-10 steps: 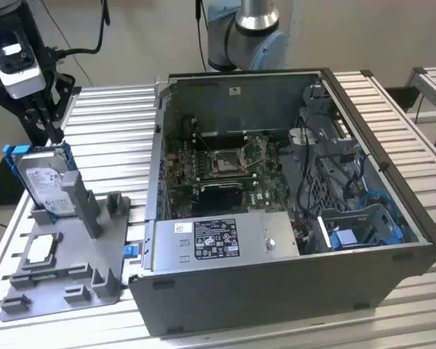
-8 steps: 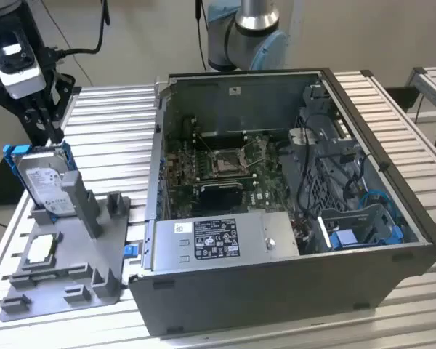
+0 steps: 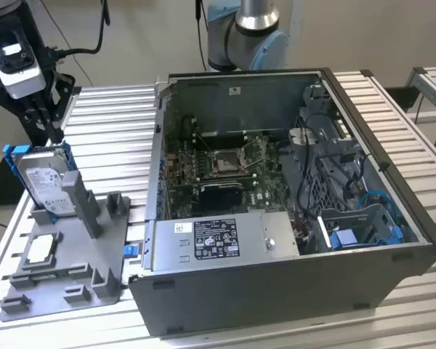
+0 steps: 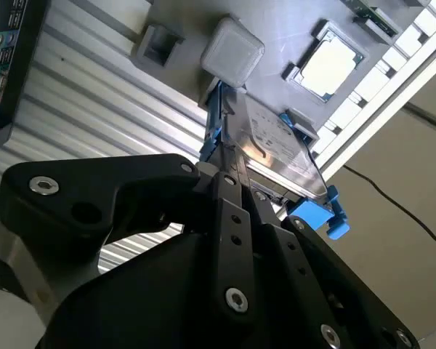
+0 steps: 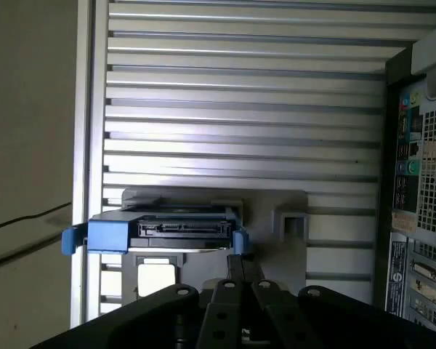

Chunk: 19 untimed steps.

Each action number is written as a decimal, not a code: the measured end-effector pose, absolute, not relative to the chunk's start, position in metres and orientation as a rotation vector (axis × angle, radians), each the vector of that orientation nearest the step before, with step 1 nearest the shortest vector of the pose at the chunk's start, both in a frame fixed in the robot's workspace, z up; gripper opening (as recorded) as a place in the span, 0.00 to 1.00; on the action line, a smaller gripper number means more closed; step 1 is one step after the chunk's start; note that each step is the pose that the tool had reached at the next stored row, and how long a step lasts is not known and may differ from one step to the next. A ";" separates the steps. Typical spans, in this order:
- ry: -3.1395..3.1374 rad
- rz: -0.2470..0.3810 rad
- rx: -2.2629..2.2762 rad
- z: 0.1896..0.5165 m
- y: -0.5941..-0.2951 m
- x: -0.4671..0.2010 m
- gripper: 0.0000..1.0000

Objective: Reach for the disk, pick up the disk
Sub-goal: 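Reach for the disk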

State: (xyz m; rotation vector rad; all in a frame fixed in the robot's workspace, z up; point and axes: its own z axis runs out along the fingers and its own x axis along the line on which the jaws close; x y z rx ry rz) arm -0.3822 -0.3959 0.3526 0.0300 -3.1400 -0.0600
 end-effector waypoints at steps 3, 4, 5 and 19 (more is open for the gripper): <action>-3.140 -0.060 0.030 0.353 -0.395 -0.382 0.00; -3.140 -0.060 0.030 0.352 -0.394 -0.383 0.00; -3.140 -0.060 0.030 0.352 -0.392 -0.384 0.00; -3.141 -0.060 0.030 0.351 -0.386 -0.437 0.00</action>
